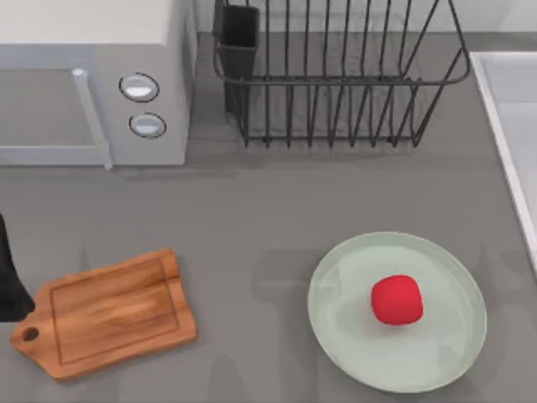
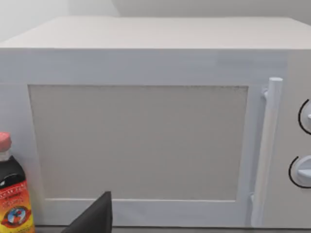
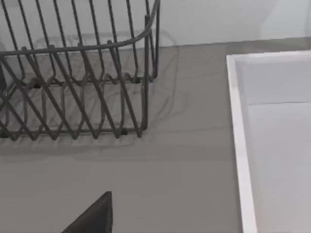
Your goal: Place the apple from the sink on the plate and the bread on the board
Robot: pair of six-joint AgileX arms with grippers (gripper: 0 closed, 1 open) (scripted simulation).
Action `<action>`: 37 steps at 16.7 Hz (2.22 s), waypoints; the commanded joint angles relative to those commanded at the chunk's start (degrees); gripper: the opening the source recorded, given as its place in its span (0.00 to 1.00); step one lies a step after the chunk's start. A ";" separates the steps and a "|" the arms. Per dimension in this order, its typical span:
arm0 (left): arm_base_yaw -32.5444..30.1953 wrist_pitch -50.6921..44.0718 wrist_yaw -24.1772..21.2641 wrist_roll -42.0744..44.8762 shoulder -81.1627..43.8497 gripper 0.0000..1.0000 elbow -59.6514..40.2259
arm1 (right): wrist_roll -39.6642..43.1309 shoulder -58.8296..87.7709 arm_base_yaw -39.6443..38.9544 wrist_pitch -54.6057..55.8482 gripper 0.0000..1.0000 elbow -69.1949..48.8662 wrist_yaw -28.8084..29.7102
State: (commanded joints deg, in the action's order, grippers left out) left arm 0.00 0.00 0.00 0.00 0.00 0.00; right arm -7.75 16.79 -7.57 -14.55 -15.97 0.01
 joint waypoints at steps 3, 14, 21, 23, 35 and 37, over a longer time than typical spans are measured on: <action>0.00 0.00 0.00 0.00 0.00 1.00 0.00 | 4.71 -10.84 4.60 8.95 1.00 10.22 0.00; 0.33 -0.97 0.00 1.32 -1.72 1.00 -1.10 | 7.75 -16.79 7.57 14.55 1.00 15.97 0.00; 4.46 -13.10 0.01 18.35 -23.17 1.00 -14.90 | 7.75 -16.79 7.57 14.55 1.00 15.97 0.00; 6.16 -18.07 0.01 25.30 -31.96 1.00 -20.55 | 7.75 -16.79 7.57 14.55 1.00 15.97 0.00; 16.03 -47.03 0.03 65.86 -83.18 1.00 -53.49 | 7.75 -16.79 7.57 14.55 1.00 15.97 0.00; 17.17 -50.37 0.03 70.54 -89.09 1.00 -57.29 | 7.75 -16.79 7.57 14.55 1.00 15.97 0.00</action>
State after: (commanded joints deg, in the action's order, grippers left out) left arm 17.17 -50.37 0.03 70.54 -89.09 -57.29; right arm 0.00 0.00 0.00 0.00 0.00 0.00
